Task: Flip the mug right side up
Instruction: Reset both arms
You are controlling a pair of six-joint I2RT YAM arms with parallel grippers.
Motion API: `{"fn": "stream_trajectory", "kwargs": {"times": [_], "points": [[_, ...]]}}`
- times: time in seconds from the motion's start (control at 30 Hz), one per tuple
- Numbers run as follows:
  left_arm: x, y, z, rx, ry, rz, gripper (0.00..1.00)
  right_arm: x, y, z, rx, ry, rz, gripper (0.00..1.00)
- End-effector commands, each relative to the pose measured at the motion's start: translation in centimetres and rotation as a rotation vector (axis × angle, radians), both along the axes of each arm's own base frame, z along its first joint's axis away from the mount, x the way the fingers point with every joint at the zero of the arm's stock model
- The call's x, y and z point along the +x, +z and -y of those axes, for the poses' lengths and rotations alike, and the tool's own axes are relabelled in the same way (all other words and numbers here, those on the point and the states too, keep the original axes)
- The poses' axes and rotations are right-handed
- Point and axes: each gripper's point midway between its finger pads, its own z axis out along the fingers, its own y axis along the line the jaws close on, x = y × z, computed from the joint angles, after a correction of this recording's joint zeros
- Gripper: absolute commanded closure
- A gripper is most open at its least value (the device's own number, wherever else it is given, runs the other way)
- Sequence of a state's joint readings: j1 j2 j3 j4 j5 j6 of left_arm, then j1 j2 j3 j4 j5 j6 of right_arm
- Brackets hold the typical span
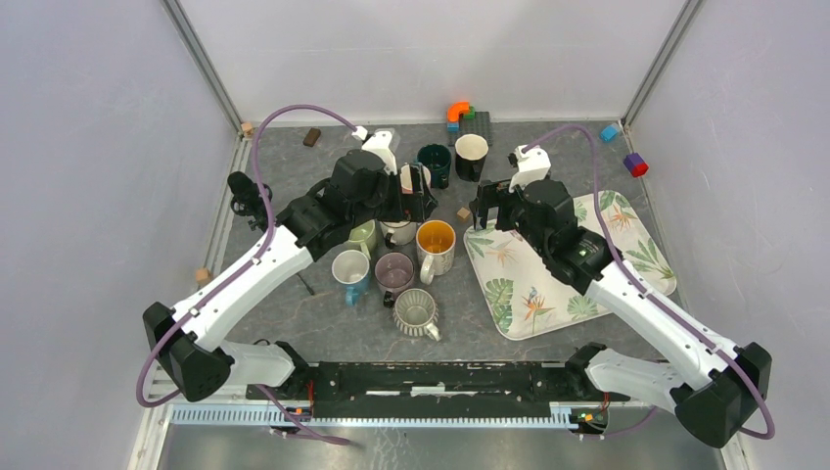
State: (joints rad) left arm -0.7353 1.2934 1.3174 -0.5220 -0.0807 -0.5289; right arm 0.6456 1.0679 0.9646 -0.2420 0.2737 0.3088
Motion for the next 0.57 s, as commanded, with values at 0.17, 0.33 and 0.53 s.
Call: {"fn": "stream_trajectory", "kwargs": {"times": [0.17,0.33,0.53], "points": [[0.30,2.68,-0.85,0.000,0.011,0.089,0.00,0.16,2.05,-0.34,0.043,0.016,0.056,0.02],[0.19,2.54,-0.86,-0.004,0.008,0.089,0.00,0.05,2.08,-0.26,0.047,0.014,0.056,0.02],[0.06,2.40,-0.97,0.001,0.006,0.087,0.00,-0.03,2.01,-0.24,0.048,0.015,0.055,0.02]]}}
